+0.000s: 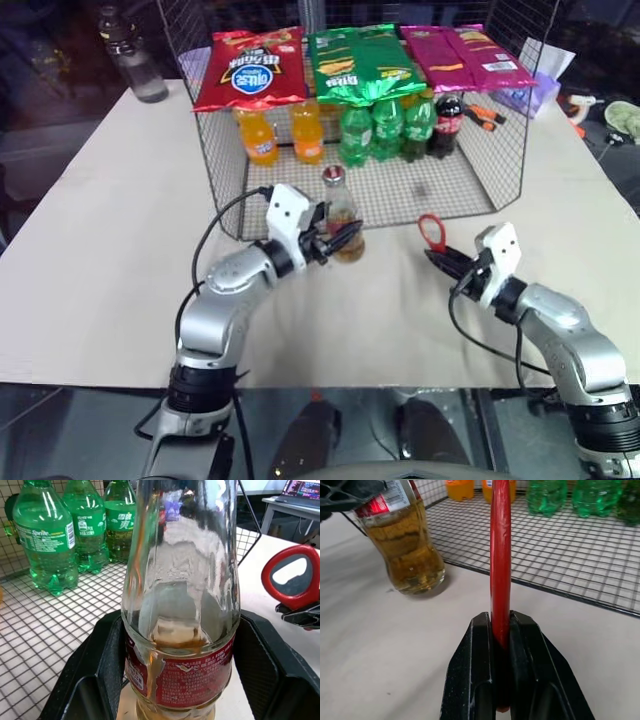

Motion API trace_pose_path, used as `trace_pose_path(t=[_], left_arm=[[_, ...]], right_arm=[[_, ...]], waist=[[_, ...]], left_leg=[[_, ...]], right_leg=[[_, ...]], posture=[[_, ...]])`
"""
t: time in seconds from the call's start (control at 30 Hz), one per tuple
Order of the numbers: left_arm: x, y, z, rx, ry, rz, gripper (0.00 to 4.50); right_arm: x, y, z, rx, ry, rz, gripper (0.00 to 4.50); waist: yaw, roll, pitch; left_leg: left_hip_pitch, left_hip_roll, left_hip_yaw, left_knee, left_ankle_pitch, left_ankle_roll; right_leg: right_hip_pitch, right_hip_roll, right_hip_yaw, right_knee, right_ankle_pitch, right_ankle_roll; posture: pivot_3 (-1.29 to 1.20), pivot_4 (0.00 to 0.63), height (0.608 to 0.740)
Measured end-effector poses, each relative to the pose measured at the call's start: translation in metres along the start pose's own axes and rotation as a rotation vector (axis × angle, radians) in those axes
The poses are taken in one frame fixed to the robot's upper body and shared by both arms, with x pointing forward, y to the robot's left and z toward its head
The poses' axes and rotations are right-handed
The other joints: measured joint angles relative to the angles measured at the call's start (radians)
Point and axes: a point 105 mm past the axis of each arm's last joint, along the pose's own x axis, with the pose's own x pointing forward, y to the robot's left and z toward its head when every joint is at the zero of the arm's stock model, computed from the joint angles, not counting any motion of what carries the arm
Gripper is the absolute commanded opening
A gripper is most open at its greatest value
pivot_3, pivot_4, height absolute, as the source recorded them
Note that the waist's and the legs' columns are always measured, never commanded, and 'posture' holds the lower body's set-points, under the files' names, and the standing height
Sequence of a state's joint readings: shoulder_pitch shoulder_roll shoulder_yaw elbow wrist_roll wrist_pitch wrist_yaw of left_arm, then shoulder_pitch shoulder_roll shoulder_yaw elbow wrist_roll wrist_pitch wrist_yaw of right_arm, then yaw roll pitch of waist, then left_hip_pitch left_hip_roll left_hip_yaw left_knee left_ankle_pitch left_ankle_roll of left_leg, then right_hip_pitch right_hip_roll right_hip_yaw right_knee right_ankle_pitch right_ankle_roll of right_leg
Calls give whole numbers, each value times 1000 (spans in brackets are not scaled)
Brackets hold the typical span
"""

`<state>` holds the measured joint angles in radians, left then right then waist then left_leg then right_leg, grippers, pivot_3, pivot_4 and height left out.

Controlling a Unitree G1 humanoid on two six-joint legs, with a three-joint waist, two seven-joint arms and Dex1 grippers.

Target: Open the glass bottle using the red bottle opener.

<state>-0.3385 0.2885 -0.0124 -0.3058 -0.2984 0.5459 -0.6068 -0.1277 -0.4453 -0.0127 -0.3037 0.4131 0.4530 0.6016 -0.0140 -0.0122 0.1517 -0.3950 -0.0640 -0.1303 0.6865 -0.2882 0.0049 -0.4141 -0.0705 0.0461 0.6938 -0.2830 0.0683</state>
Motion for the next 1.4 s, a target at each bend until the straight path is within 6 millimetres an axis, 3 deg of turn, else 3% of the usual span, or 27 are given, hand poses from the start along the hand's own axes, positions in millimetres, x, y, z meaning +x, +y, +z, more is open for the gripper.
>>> trace_pose_path(t=[0.13,0.37,0.4,0.43,0.47,0.5,0.6,1.23,1.37,1.4], left_arm=[[-1,-2,-5,-2,12,-6,2463],[0,-6,-5,14,2,-17,2463],[1,-6,-5,18,0,-19,3503],[1,-7,-5,20,-5,-24,3723],[2,-10,-3,28,-17,-34,4315],[2,-11,-3,30,-20,-41,4461],[4,-15,-3,40,-30,-49,4461],[21,-14,15,68,-153,-42,4461],[22,-14,14,61,-152,-50,3400],[22,-15,15,61,-155,-50,2837]], right_arm=[[4,-3,8,-29,-18,-17,0],[24,-2,44,-181,-104,-34,0],[28,1,48,-197,-113,-28,0],[33,4,53,-210,-125,-21,0],[39,11,61,-221,-154,-6,0],[41,16,65,-227,-168,6,0],[44,23,69,-234,-185,26,0],[44,15,62,-261,-169,-8,0],[43,14,59,-259,-162,-14,0],[43,14,57,-256,-158,-16,0]], waist=[[-2,0,0],[0,0,0],[0,0,0],[0,0,0],[0,0,0],[-1,0,0],[2,0,0],[-2,0,0],[-2,0,0],[-2,0,0]], left_leg=[[1,0,0,0,0,0],[1,0,0,-1,0,0],[1,0,0,-1,0,0],[1,0,0,-1,0,0],[1,0,0,-1,0,0],[1,0,0,-1,0,0],[1,0,0,-1,0,0],[1,0,0,-1,0,0],[1,0,0,-1,0,0],[1,0,0,-1,0,0]], right_leg=[[0,0,0,0,0,0],[0,0,0,0,0,0],[0,0,0,0,0,0],[0,0,0,0,0,0],[0,0,0,0,0,0],[0,0,0,0,0,0],[0,0,0,-1,0,0],[0,0,0,-1,0,0],[0,0,0,-1,0,0],[0,0,0,-1,0,0]], posture=[[0,150,740],[0,150,740],[0,150,740],[0,150,740],[0,150,740],[0,150,740],[0,150,740],[0,150,740],[0,150,740],[0,150,740]])
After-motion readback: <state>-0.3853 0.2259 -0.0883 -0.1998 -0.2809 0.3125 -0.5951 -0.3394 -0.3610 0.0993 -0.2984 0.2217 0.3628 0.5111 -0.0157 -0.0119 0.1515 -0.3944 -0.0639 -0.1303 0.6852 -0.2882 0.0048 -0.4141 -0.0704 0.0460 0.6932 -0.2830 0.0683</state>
